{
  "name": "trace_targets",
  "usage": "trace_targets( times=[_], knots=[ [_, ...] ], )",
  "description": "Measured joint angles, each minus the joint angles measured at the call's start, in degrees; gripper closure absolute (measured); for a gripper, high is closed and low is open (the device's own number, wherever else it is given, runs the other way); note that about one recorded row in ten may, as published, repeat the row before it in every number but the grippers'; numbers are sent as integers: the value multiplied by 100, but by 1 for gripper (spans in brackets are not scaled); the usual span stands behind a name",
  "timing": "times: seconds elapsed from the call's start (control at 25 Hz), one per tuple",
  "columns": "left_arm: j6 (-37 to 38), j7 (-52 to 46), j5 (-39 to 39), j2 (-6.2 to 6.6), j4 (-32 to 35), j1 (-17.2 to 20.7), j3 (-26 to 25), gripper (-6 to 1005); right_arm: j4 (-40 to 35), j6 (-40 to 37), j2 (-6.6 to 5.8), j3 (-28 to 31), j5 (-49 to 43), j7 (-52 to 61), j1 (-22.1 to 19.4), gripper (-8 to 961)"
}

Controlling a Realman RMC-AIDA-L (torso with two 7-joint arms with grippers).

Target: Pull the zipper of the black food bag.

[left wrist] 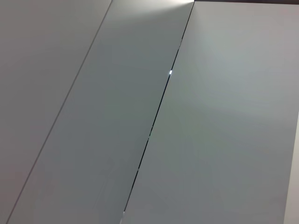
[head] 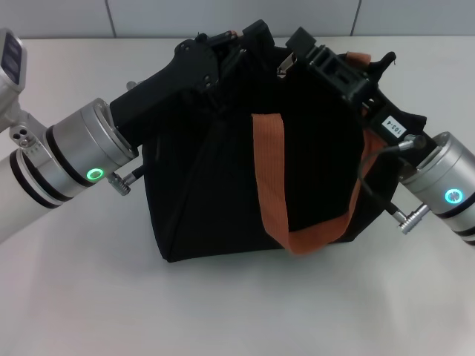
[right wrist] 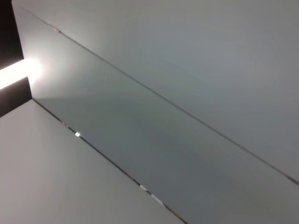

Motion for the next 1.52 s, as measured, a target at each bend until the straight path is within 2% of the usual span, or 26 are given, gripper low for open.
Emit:
trace_targets(
  times=[0.76, 1.0, 1.28, 1.52],
  knots=[
    [-134, 3, -26, 0, 14, -18, -83, 981, -224, -381, -8, -27, -414, 12, -5, 617],
    [-163, 3, -28, 0, 3, -24, -131, 981, -601, -675, -17, 131, -419, -248, -200, 618],
    [-122, -3, -28, 0, 1, -27, -132, 982, -1120, -699, -26, 114, -453, -264, -37, 619],
    [-120, -15, -29, 0, 1, -38, -132, 982, -1857, -1080, -22, -312, -478, -1483, -80, 618]
  ],
)
